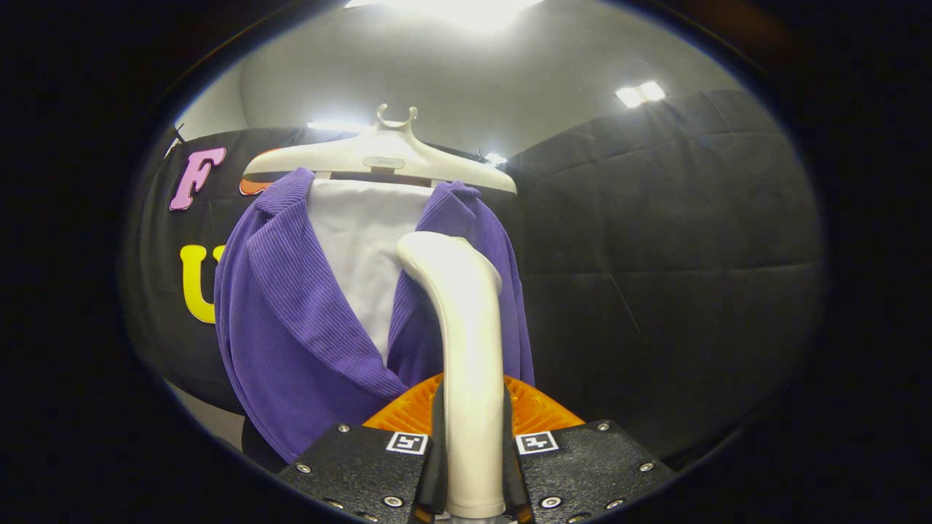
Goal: Iron the clothes twice with a garment steamer, once on the left side and once on the right side.
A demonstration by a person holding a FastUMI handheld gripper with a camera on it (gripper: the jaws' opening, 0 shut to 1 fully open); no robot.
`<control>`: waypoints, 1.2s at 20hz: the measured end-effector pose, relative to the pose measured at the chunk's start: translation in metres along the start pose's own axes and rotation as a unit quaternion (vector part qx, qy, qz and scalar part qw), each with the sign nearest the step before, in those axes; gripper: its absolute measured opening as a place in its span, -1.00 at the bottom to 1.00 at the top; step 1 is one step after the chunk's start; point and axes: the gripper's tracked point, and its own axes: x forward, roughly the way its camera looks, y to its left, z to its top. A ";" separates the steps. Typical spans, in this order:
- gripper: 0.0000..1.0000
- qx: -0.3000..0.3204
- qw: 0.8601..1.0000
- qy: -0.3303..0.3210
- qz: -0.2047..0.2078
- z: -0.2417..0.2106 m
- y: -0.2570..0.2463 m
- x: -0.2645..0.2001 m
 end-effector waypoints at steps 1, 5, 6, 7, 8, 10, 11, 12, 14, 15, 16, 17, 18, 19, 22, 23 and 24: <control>-0.41 -0.004 1.000 0.008 -0.001 -0.009 -0.002 0.001; -0.41 -0.019 0.999 0.036 -0.002 -0.040 -0.010 -0.003; -0.42 -0.024 0.999 0.044 -0.002 -0.048 -0.012 -0.005; -0.41 -0.032 0.998 0.052 -0.003 -0.059 -0.015 -0.007; -0.41 -0.042 0.997 0.062 -0.004 -0.069 -0.017 -0.009; -0.41 -0.048 0.996 0.080 -0.004 -0.091 -0.023 -0.014; -0.41 -0.047 0.995 0.090 0.000 -0.103 -0.025 -0.016; -0.41 -0.049 0.994 0.098 0.005 -0.113 -0.026 -0.017; -0.41 -0.052 0.992 0.113 0.005 -0.129 -0.027 -0.011; -0.41 -0.055 0.991 0.120 0.006 -0.137 -0.028 -0.011; -0.41 -0.058 0.990 0.127 0.007 -0.149 -0.030 -0.015; -0.41 -0.061 0.989 0.135 0.006 -0.159 -0.032 -0.018; -0.41 -0.063 0.988 0.143 0.007 -0.169 -0.033 -0.020; -0.41 -0.065 0.986 0.151 0.008 -0.177 -0.033 -0.020; -0.40 -0.066 0.984 0.164 0.008 -0.197 -0.035 -0.024; -0.40 -0.065 0.984 0.167 0.007 -0.201 -0.035 -0.023; -0.41 -0.066 0.983 0.170 0.008 -0.204 -0.034 -0.021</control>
